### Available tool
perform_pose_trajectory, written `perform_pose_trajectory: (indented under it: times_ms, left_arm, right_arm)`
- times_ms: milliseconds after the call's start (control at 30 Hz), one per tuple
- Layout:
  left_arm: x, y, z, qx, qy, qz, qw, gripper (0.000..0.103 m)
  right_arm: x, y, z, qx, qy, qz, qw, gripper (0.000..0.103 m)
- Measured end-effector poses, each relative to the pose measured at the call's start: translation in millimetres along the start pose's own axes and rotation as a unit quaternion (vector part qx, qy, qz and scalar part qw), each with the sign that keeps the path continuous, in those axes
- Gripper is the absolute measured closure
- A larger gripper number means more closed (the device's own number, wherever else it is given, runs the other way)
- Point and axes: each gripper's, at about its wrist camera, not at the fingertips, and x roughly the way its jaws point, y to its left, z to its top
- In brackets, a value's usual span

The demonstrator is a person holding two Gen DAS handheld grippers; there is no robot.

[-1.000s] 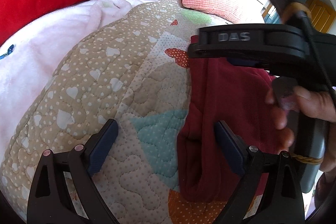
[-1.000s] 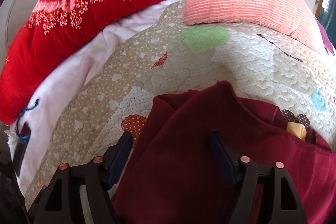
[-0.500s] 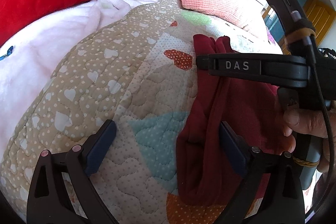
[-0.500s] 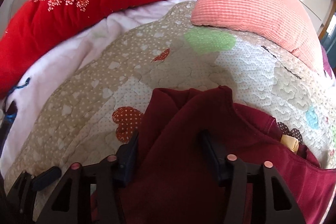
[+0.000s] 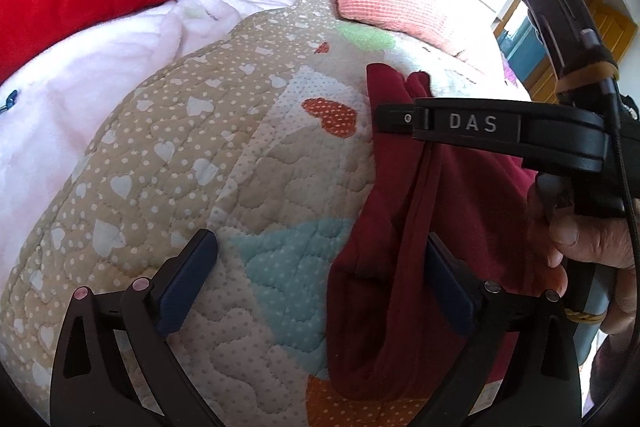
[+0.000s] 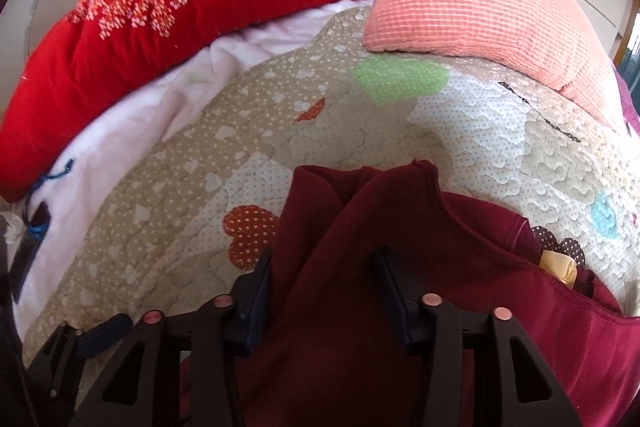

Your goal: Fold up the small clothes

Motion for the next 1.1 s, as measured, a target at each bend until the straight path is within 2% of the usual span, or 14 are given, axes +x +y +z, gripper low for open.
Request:
perform_pose_trajectory:
  times_ms: [33,233,300,333,367,400,433,467,533,633,767,933,1100]
  left_arm:
    - [0,-1,0,0.000,-0.001,-0.008,1.0000,0.003]
    - [-4,-8,2,0.010,0.004,-0.069,0.9975,0.009]
    - [-2,-12,0,0.018,0.007,-0.075,0.9970,0.009]
    - [-1,-15,-2,0.025,0.007,-0.072,0.9971,0.013]
    - [0,-18,-3,0.032,0.006,-0.071,0.9969,0.030]
    - [1,-20,-3,0.038,0.009,-0.078,0.9962,0.040]
    - [2,-21,-2,0.037,0.017,-0.096,0.9946,0.057]
    - [3,-21,-2,0.030,0.022,-0.112,0.9931,0.067]
    - [-1,-24,-2,0.028,0.017,-0.126,0.9914,0.079]
    - [-14,-34,1,0.033,0.000,-0.135,0.9903,0.083]
    - [-37,-60,5,0.039,-0.014,-0.161,0.9861,0.083]
    - [-59,-128,5,0.097,-0.017,-0.178,0.9792,0.083]
    - [-55,-202,-3,0.143,0.001,-0.206,0.9681,0.083]
  right_arm:
    - [-2,-1,-1,0.002,-0.003,0.009,1.000,0.066]
    - [-12,-10,-4,0.028,-0.016,0.043,0.999,0.075]
    - [-13,-13,-6,0.038,-0.020,0.053,0.998,0.077]
    - [-14,-15,-6,0.043,-0.022,0.056,0.997,0.078]
    - [-15,-16,-7,0.048,-0.025,0.059,0.997,0.078]
    - [-17,-17,-8,0.052,-0.029,0.061,0.996,0.079]
    - [-20,-17,-9,0.054,-0.033,0.062,0.996,0.080]
    - [-24,-18,-10,0.054,-0.037,0.063,0.996,0.081]
    - [-33,-18,-12,0.052,-0.046,0.062,0.996,0.083]
    - [-52,-25,-14,0.052,-0.061,0.060,0.995,0.085]
    - [-92,-41,-19,0.048,-0.086,0.060,0.993,0.088]
    - [-150,-69,-32,0.034,-0.118,0.042,0.992,0.088]
    - [-201,-129,-62,0.057,-0.137,0.004,0.989,0.088]
